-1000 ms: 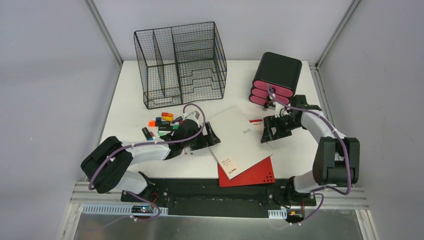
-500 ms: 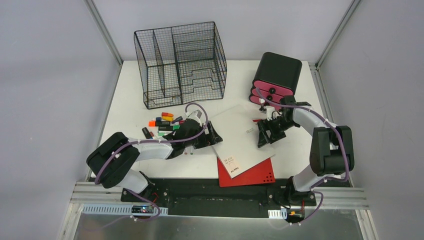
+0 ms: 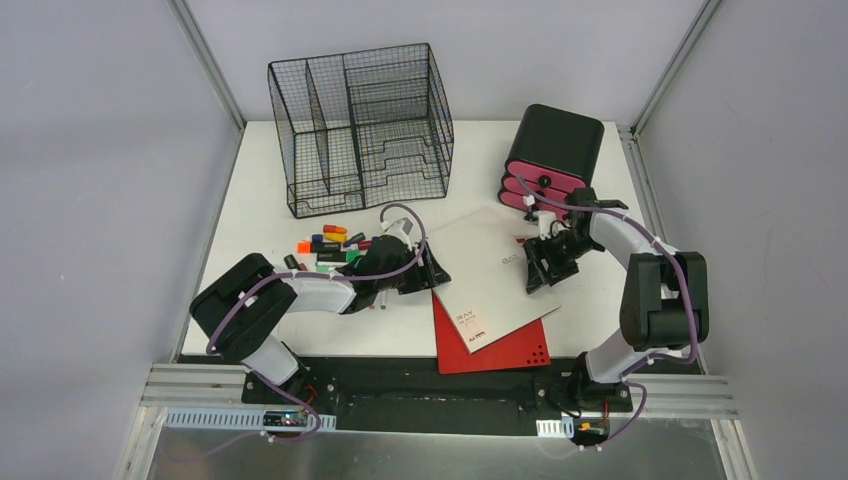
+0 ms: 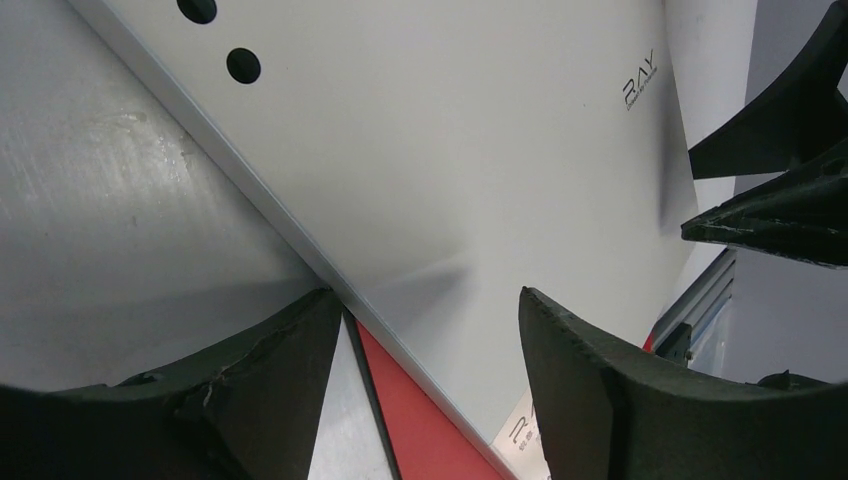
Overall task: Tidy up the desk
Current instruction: Pick up the folder from the center of the board.
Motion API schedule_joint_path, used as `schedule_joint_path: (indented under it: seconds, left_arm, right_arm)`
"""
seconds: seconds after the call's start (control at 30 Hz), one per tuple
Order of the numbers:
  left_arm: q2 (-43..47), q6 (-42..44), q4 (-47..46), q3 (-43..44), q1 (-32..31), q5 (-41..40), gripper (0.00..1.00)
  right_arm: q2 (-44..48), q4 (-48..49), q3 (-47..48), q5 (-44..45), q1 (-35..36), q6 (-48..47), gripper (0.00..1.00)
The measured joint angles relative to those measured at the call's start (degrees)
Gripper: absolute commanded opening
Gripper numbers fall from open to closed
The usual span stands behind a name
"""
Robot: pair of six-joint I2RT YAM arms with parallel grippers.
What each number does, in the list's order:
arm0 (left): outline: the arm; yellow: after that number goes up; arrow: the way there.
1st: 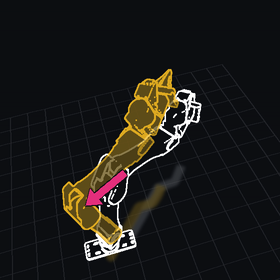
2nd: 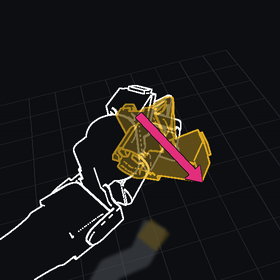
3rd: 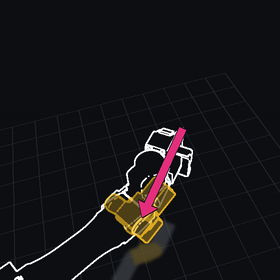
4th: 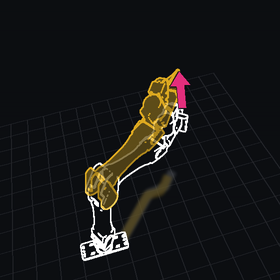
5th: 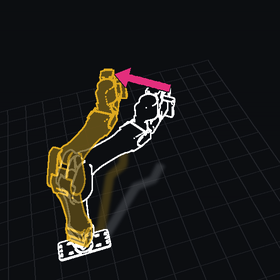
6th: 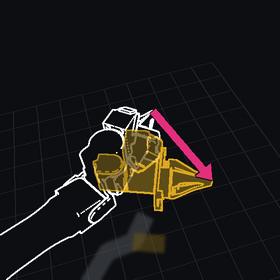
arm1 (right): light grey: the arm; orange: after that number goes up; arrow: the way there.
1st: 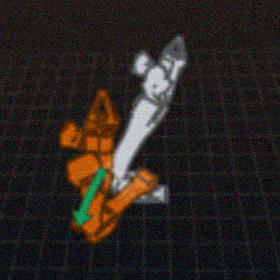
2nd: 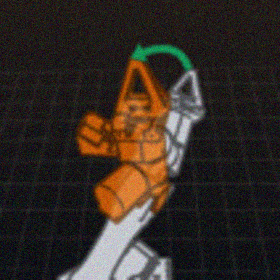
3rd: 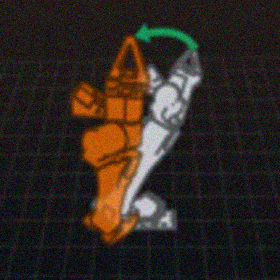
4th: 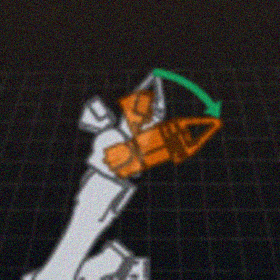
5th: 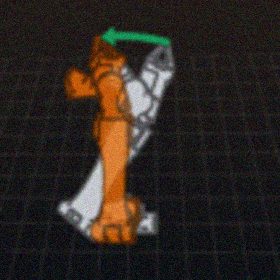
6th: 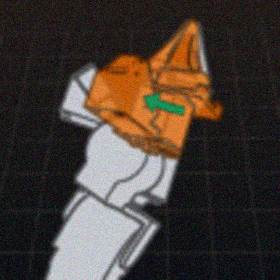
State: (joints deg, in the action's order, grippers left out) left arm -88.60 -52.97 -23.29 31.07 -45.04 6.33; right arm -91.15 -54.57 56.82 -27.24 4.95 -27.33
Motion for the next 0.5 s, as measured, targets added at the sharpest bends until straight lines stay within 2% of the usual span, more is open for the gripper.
schedule_joint_path:
  seconds: [0.23, 0.5]
  left_arm:
    - [-2.1, 0.0, -1.9, 1.3, -0.2, 0.0, 0.69]
    - [-2.7, 0.0, -3.2, 1.3, -0.4, 0.0, 0.7]
  right_arm:
    - [1.1, -0.3, 0.2, -1.5, -4.0, 0.0, 0.47]
    - [7.2, -1.7, 2.1, -11.9, -7.8, 0.0, 0.46]
